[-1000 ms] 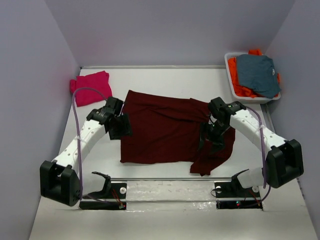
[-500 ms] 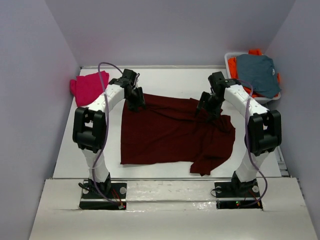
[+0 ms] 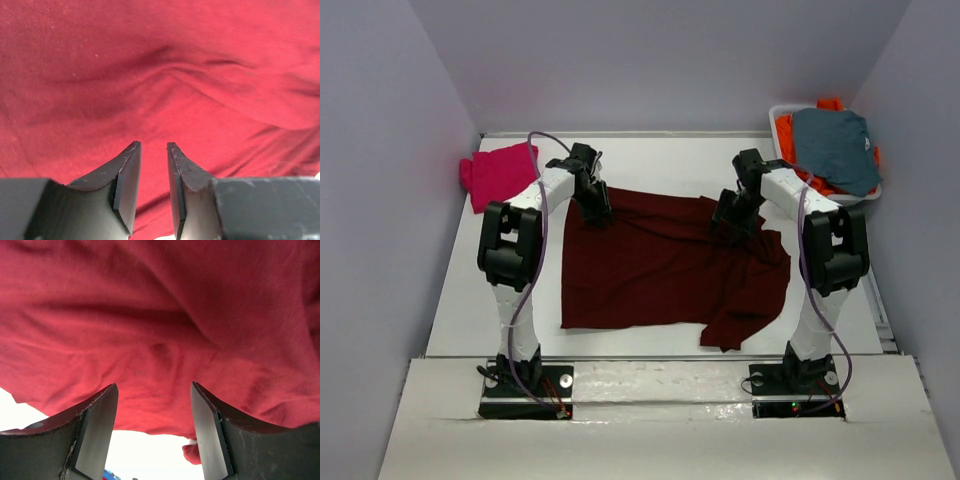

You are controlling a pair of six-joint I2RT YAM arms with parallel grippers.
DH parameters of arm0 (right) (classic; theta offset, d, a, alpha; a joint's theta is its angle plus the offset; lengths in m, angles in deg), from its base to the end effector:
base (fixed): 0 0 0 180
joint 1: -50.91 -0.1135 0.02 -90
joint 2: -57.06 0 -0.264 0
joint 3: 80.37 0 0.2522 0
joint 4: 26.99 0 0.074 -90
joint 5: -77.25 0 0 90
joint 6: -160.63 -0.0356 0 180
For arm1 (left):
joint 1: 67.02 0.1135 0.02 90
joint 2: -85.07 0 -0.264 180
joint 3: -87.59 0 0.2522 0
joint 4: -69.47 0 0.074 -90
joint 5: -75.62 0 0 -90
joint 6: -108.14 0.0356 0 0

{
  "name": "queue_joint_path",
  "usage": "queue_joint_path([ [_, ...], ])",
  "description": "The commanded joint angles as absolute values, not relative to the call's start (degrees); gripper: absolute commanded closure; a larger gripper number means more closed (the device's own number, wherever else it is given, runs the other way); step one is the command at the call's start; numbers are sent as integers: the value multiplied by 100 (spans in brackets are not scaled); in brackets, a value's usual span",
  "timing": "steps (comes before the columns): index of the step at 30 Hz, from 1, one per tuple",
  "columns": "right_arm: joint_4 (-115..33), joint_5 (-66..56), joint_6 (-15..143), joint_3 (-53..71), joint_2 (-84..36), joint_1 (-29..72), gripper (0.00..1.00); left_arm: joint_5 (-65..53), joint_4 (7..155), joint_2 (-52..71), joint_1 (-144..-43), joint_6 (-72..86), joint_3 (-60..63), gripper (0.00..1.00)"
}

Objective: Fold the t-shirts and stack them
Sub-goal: Flatten the tshirt out

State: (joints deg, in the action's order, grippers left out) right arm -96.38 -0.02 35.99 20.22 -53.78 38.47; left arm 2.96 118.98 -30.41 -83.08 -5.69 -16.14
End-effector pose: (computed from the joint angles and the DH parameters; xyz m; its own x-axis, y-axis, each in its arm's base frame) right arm 0.3710 0.0899 0.2084 -0.9318 0.3622 -0.0247 0.3413 0.8971 0.2806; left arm 0.4126 -0.1298 0.2058 -0.9331 -0.1327 -0.3343 0.0271 0.9008 -0.4333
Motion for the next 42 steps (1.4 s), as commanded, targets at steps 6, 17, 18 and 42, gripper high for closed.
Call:
queue_joint_path([
  [6, -9989, -563, 3819, 3358, -6053, 3869, 34, 197, 12155, -3508, -8311, -374, -2004, 84],
  [17, -10262, -1887, 3960, 3289, -5571, 4643, 33, 267, 12085, -3525, -8311, -356, -1827, 91],
  [18, -10271, -2003, 3969, 3271, -5518, 4643, 32, 276, 12085, -3543, -8311, -348, -1836, 91],
  [42, -10025, -2119, 4136, 2761, -5693, 4766, 44, 329, 12120, -3666, -8311, -304, -1898, 91],
])
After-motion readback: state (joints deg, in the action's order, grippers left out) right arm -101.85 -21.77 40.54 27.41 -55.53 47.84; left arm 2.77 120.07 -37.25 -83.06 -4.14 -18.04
